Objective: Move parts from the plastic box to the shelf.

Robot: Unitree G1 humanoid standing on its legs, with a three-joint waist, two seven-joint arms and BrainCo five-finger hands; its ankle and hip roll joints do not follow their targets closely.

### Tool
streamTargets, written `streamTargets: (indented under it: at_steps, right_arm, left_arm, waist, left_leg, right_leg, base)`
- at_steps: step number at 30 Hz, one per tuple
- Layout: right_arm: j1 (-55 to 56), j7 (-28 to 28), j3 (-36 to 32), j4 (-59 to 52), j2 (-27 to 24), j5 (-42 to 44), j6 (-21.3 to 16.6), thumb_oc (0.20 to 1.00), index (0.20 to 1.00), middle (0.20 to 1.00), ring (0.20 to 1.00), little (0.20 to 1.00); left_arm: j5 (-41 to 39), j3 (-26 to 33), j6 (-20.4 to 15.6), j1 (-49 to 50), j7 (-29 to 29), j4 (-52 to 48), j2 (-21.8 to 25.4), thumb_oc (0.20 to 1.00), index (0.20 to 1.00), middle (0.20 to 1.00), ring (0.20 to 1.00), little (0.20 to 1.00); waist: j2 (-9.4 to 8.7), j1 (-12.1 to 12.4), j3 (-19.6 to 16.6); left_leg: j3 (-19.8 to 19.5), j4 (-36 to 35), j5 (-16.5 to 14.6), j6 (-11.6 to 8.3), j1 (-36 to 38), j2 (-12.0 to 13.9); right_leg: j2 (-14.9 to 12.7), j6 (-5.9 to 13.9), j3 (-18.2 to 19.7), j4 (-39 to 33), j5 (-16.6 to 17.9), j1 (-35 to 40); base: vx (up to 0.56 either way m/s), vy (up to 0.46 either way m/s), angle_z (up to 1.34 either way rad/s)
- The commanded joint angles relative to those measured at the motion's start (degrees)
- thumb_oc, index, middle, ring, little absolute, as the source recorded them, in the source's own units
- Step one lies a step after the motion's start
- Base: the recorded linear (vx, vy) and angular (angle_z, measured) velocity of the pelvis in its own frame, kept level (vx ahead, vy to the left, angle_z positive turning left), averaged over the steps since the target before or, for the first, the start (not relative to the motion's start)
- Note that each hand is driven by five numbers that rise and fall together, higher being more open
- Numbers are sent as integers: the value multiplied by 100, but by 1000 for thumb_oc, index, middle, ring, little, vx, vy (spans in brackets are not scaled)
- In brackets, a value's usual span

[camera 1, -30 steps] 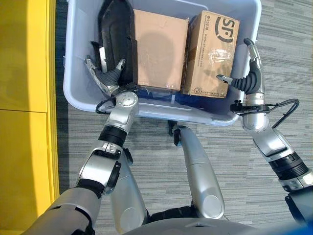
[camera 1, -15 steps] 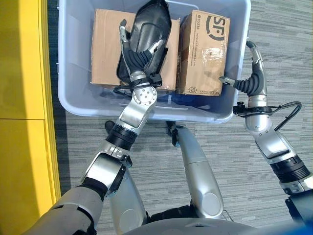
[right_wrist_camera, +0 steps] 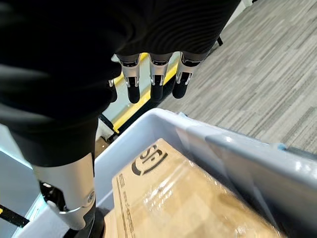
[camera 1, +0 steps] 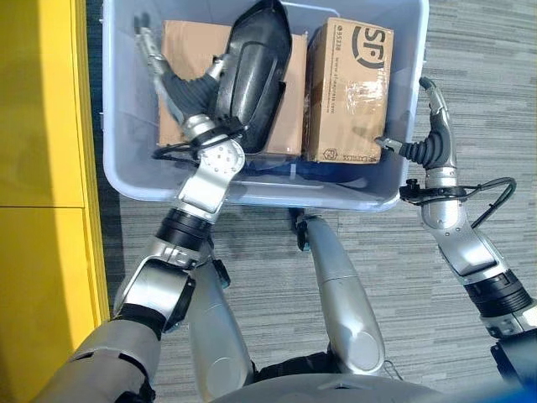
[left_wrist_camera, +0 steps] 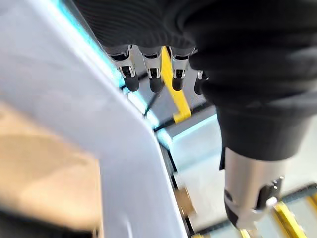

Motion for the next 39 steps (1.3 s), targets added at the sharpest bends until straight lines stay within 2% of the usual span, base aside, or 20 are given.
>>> streamTargets:
  at_steps: [1, 4, 5, 8, 9, 14, 20, 23, 24, 25, 26, 29, 30, 31, 32, 33, 35, 38, 39]
  right_arm:
    - [-160, -214, -190, -196, 10, -47, -176, 1000, 1000, 1000, 1000, 1000]
    - [-196, -213, -144, -186, -31, -9, -200, 1000, 1000, 1000, 1000, 1000]
    - [-234, -231, -114, -171, -74, 34, -211, 1000, 1000, 1000, 1000, 1000]
    - [-326, -213, -85, -111, -96, 38, -186, 1000, 1000, 1000, 1000, 1000]
    - [-387, -196, -85, -87, -131, 56, -171, 1000, 1000, 1000, 1000, 1000]
    - [-438, -148, -73, 2, -203, 46, -178, 1000, 1000, 1000, 1000, 1000]
    - [-474, -162, -44, 46, -243, 56, -203, 1000, 1000, 1000, 1000, 1000]
    - [-475, -144, -75, 73, -245, 49, -211, 1000, 1000, 1000, 1000, 1000]
    - [-509, -145, -89, 56, -247, 50, -179, 1000, 1000, 1000, 1000, 1000]
    - [-492, -147, -80, 72, -236, 54, -189, 1000, 1000, 1000, 1000, 1000]
    - [-497, -156, -72, 65, -236, 55, -180, 1000, 1000, 1000, 1000, 1000]
    - [-520, -204, -45, 47, -205, 56, -133, 1000, 1000, 1000, 1000, 1000]
    - [-493, -211, -38, 56, -189, 52, -126, 1000, 1000, 1000, 1000, 1000]
    - [-523, -248, -23, 34, -170, 64, -96, 1000, 1000, 1000, 1000, 1000]
    - [-522, -249, -17, 29, -161, 63, -78, 1000, 1000, 1000, 1000, 1000]
    - [-497, -260, 4, 50, -152, 75, -69, 1000, 1000, 1000, 1000, 1000]
    - [-510, -291, 23, 60, -138, 97, -49, 1000, 1000, 1000, 1000, 1000]
    - [-505, -296, 16, 30, -142, 135, -20, 1000, 1000, 1000, 1000, 1000]
    - [-534, -276, -5, 14, -163, 152, -6, 1000, 1000, 1000, 1000, 1000]
  left_arm:
    - [512, -93, 172, -178, 152, 265, 82, 1000, 1000, 1000, 1000, 1000]
    - [494, -77, 213, -276, 64, 559, 169, 1000, 1000, 1000, 1000, 1000]
    - [430, -187, 296, -387, -209, 884, 223, 1000, 1000, 1000, 1000, 1000]
    - [490, -333, 472, -498, -454, 1172, 250, 1000, 1000, 1000, 1000, 1000]
    - [420, -438, 468, -569, -774, 1394, 283, 1000, 1000, 1000, 1000, 1000]
    - [298, -700, 507, -624, -1142, 1677, 208, 1000, 1000, 1000, 1000, 1000]
    - [106, -768, 362, -689, -1119, 1875, 106, 1000, 1000, 1000, 1000, 1000]
    - [70, -778, 526, -699, -1038, 1886, 23, 1000, 1000, 1000, 1000, 1000]
    - [38, -783, 589, -714, -944, 1906, 9, 1000, 1000, 1000, 1000, 1000]
    - [10, -759, 684, -685, -667, 1980, -40, 1000, 1000, 1000, 1000, 1000]
    - [-11, -735, 742, -692, -473, 2030, -48, 1000, 1000, 1000, 1000, 1000]
    - [-334, -569, 734, -689, -192, 2224, -56, 1000, 1000, 1000, 1000, 1000]
    - [-332, -536, 741, -639, -168, 2257, -83, 1000, 1000, 1000, 1000, 1000]
    - [-433, -461, 730, -596, -50, 2305, -109, 1000, 1000, 1000, 1000, 1000]
    - [-459, -434, 717, -570, 14, 2323, -116, 1000, 1000, 1000, 1000, 1000]
    - [-522, -388, 661, -508, 58, 2363, -128, 1000, 1000, 1000, 1000, 1000]
    - [-515, -306, 599, -450, -23, 2381, -153, 1000, 1000, 1000, 1000, 1000]
    - [-312, -329, 760, -425, -291, 2376, -140, 1000, 1000, 1000, 1000, 1000]
    - [-381, -348, 823, -449, -455, 2355, -132, 1000, 1000, 1000, 1000, 1000]
  waist:
    - [-126, -202, -145]
    - [-126, -225, -145]
    - [-129, -260, -145]
    - [-105, -289, -145]
    - [-92, -314, -145]
    - [-45, -397, -145]
    - [-56, -438, -145]
    - [-45, -449, -145]
    - [-40, -435, -145]
    - [-49, -447, -145]
    - [-51, -447, -145]
    - [-60, -426, -145]
    - [-66, -427, -145]
    - [-75, -398, -145]
    - [-79, -393, -145]
    - [-88, -393, -145]
    - [-94, -377, -145]
    - [-107, -372, -145]
    - [-108, -362, -145]
  left_leg:
    - [228, 349, -299, 147, -413, -191]
    - [245, 366, -308, 148, -435, -192]
    - [261, 383, -310, 156, -446, -189]
    - [275, 391, -308, 159, -450, -196]
    - [290, 422, -313, 158, -488, -199]
    - [285, 441, -446, 133, -406, -254]
    - [304, 444, -451, 129, -410, -260]
    - [308, 450, -459, 135, -403, -273]
    - [364, 418, -329, 173, -494, -254]
    - [296, 443, -456, 128, -399, -278]
    - [295, 439, -457, 126, -398, -280]
    - [343, 403, -320, 157, -504, -260]
    - [279, 428, -450, 119, -411, -285]
    - [326, 410, -315, 156, -526, -259]
    - [320, 417, -318, 155, -532, -259]
    - [262, 448, -452, 116, -437, -280]
    - [262, 439, -453, 114, -445, -279]
    - [262, 426, -449, 119, -456, -268]
    - [329, 386, -312, 159, -550, -245]
  right_leg:
    - [266, 42, -141, -736, 184, 470]
    - [273, 42, -122, -733, 185, 441]
    - [272, 42, -112, -734, 207, 417]
    - [273, 46, -96, -745, 230, 400]
    - [273, 48, -82, -742, 248, 358]
    - [255, 87, -9, -734, 156, 410]
    - [265, 85, 12, -757, 171, 395]
    - [266, 83, 21, -762, 174, 394]
    - [273, 51, -6, -796, 293, 295]
    - [263, 84, 17, -787, 183, 405]
    - [264, 84, 15, -792, 182, 404]
    - [277, 53, -8, -834, 304, 296]
    - [266, 88, 12, -824, 192, 407]
    - [271, 58, -28, -856, 314, 298]
    - [269, 59, -35, -857, 312, 300]
    - [259, 90, -21, -836, 192, 412]
    - [264, 89, -24, -852, 187, 417]
    - [262, 94, -39, -857, 203, 403]
    - [271, 59, -66, -887, 323, 294]
  base:
    - [0, 0, 0]
    - [-8, 12, -1]
    - [-23, 41, -3]
    - [-16, 39, -5]
    - [-17, 52, -7]
    - [26, 52, -7]
    - [-1, 1, 1]
    - [-21, -4, 0]
    - [0, 0, 0]
    - [0, 0, 0]
    - [58, -1, 1]
    - [-46, -19, 1]
    - [-2, -41, -2]
    - [0, -41, -1]
    - [3, -41, -1]
    - [67, -16, -1]
    - [34, -10, 0]
    - [-20, -9, 0]
    - [0, 0, 0]
